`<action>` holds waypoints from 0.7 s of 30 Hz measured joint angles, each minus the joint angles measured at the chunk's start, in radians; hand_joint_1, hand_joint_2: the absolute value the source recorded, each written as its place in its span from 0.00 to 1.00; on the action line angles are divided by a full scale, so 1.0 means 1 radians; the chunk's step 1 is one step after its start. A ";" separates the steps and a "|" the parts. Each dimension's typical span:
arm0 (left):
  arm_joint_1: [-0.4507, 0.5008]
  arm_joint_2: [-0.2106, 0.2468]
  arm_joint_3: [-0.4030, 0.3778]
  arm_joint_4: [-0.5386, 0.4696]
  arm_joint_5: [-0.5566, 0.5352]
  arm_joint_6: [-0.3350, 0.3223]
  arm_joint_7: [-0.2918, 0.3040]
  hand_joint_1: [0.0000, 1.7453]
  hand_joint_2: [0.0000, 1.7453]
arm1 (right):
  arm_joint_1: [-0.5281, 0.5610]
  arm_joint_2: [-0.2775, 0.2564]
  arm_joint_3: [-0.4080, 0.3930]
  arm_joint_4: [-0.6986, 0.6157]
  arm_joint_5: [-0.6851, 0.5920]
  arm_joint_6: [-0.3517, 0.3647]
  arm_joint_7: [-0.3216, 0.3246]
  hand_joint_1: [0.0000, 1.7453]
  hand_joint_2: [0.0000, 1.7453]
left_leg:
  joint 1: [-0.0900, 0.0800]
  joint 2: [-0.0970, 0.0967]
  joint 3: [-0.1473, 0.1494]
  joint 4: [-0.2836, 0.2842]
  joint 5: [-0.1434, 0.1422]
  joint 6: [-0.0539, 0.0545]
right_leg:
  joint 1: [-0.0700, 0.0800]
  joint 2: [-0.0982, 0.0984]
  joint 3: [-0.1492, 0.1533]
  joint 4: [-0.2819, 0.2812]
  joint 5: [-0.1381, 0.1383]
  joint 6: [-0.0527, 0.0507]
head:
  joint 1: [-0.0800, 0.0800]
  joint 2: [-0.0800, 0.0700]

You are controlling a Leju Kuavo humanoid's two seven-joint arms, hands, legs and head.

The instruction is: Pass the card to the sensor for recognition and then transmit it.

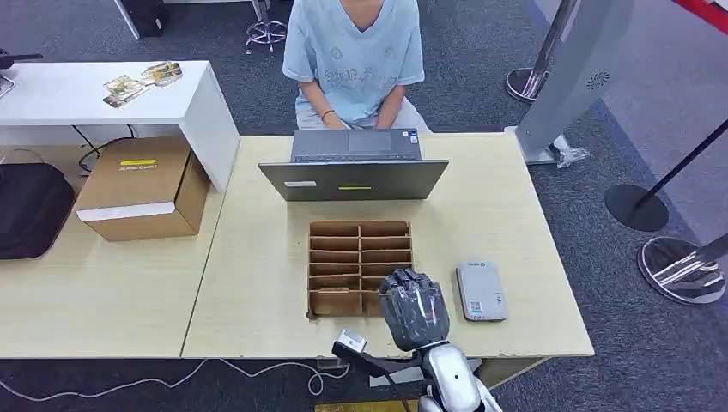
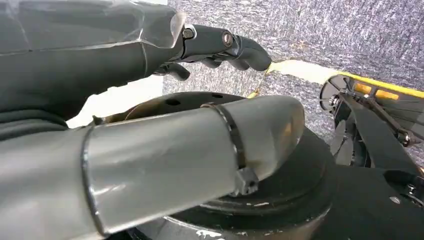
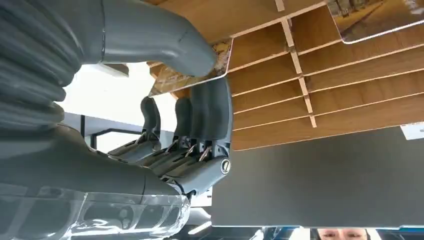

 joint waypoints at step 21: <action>0.002 0.002 0.010 0.000 0.026 0.010 -0.021 0.00 0.00 | 0.006 0.000 0.000 0.008 0.003 -0.009 0.010 0.62 1.00 | 0.000 0.000 0.000 0.000 0.000 0.000 | 0.000 0.000 0.000 0.000 0.000 0.000 | 0.000 0.000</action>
